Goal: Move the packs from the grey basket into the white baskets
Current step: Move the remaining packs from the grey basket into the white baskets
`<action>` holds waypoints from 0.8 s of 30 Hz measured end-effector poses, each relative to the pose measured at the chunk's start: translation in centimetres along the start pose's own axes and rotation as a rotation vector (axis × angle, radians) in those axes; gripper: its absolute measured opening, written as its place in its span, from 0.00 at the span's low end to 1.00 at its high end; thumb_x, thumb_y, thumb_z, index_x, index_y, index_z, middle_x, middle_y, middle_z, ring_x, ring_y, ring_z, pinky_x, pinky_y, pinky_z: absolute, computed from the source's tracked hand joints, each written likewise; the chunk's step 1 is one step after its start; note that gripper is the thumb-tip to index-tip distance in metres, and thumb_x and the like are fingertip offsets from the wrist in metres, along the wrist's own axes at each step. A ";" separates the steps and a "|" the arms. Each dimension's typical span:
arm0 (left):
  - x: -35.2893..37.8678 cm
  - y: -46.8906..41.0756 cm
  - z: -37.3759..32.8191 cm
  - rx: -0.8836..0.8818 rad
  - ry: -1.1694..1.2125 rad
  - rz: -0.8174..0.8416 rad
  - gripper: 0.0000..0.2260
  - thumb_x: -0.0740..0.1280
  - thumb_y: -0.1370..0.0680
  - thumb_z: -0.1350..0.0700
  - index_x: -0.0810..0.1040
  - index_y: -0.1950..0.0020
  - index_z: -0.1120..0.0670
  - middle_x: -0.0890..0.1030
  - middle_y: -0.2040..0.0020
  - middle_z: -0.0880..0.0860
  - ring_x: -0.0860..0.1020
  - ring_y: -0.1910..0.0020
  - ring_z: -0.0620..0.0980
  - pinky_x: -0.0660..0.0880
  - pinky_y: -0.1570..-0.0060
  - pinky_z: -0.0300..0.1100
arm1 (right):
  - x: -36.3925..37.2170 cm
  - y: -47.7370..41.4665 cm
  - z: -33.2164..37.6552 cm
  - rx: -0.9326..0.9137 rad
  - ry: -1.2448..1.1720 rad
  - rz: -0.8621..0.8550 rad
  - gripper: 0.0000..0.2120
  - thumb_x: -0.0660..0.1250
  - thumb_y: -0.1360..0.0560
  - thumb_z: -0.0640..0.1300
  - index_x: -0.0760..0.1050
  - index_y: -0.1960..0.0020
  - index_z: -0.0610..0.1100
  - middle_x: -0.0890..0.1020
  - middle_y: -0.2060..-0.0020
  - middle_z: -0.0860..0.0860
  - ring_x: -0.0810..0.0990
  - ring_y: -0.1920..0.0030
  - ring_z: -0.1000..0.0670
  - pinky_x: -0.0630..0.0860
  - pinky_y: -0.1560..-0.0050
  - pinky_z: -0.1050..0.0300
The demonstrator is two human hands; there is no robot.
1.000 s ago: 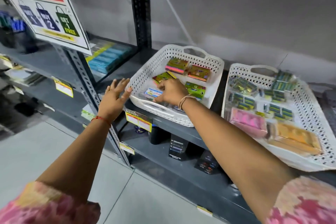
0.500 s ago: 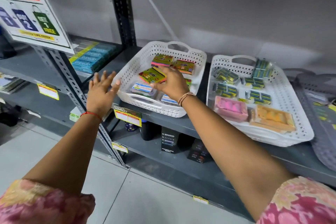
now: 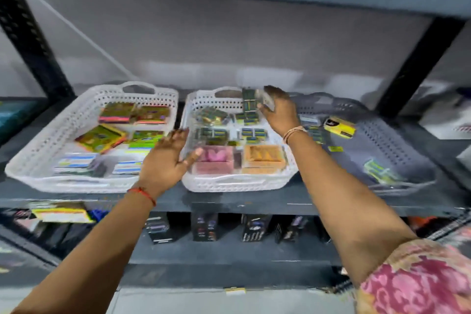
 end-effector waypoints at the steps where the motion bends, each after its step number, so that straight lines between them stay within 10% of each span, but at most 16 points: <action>1: 0.7 -0.4 -0.1 -0.016 -0.055 0.023 0.46 0.43 0.36 0.28 0.60 0.28 0.58 0.63 0.27 0.60 0.60 0.28 0.56 0.55 0.29 0.46 | -0.8 -0.4 -2.2 0.041 0.014 -0.004 0.22 0.67 0.25 0.40 0.70 0.33 0.33 0.74 0.34 0.36 0.72 0.33 0.40 0.65 0.31 0.53; 15: 1.5 -0.4 0.6 -0.072 -0.128 -0.020 0.50 0.40 0.37 0.23 0.64 0.30 0.58 0.65 0.28 0.59 0.60 0.28 0.53 0.56 0.30 0.46 | 1.4 -3.4 -18.3 0.304 0.363 0.454 0.23 0.60 0.22 0.35 0.64 0.28 0.39 0.70 0.30 0.39 0.71 0.32 0.40 0.66 0.31 0.51; 24: 1.4 -0.3 0.7 -0.075 -0.124 -0.021 0.49 0.40 0.36 0.23 0.64 0.30 0.57 0.64 0.28 0.57 0.59 0.27 0.52 0.56 0.30 0.46 | 0.8 -4.2 -18.9 0.226 0.542 0.384 0.19 0.66 0.26 0.40 0.73 0.36 0.37 0.78 0.39 0.36 0.74 0.37 0.37 0.73 0.36 0.48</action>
Point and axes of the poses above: each hand's wrist, its own y-axis away from the middle knuckle, its own x-axis out of the palm, z = x × y, the point moved 6 cm from there along -y, towards the middle knuckle
